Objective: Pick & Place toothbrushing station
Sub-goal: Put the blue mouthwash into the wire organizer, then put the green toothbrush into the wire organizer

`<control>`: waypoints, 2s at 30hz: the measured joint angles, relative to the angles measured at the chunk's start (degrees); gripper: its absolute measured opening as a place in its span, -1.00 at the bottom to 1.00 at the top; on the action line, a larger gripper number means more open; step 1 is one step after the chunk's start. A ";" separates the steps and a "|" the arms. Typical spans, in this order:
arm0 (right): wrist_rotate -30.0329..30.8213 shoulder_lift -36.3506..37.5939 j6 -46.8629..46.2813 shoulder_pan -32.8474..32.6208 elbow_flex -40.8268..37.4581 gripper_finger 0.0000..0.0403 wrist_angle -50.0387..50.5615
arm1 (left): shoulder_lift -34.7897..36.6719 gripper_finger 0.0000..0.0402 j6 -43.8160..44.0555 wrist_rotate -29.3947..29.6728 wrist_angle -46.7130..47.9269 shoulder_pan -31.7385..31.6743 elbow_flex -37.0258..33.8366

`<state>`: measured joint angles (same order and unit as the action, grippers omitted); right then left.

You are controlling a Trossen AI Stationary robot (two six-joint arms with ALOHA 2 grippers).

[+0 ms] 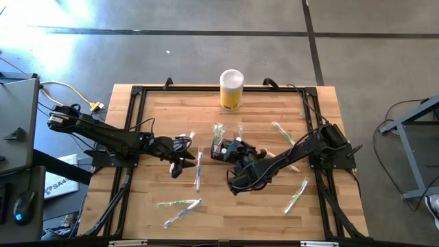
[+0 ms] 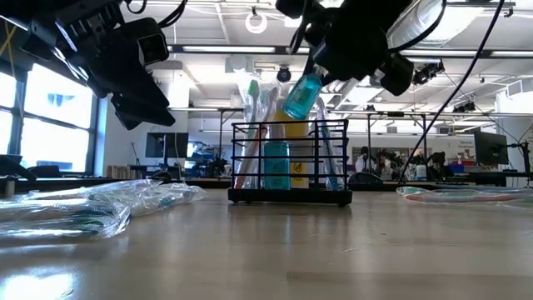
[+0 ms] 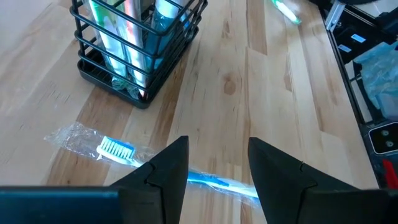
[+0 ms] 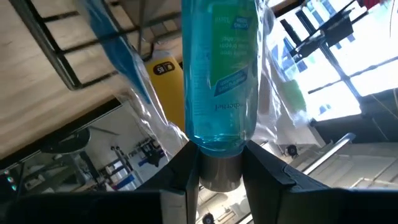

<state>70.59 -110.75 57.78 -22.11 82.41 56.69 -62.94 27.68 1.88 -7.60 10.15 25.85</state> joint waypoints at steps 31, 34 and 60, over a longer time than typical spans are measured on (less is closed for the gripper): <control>-3.96 -2.23 9.77 0.52 0.02 -0.54 -0.52 | 0.00 -0.20 0.08 0.05 0.00 0.02 0.00; -4.62 -2.22 9.92 0.55 0.02 -0.54 -0.48 | 0.00 -0.20 0.08 0.05 0.00 0.00 0.00; -5.99 -2.20 11.08 0.52 0.02 -0.37 -1.68 | 0.00 -0.20 0.07 0.08 0.00 0.01 0.00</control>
<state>64.60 -112.95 68.86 -21.58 82.43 55.01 -62.94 27.76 1.96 -7.60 10.16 25.85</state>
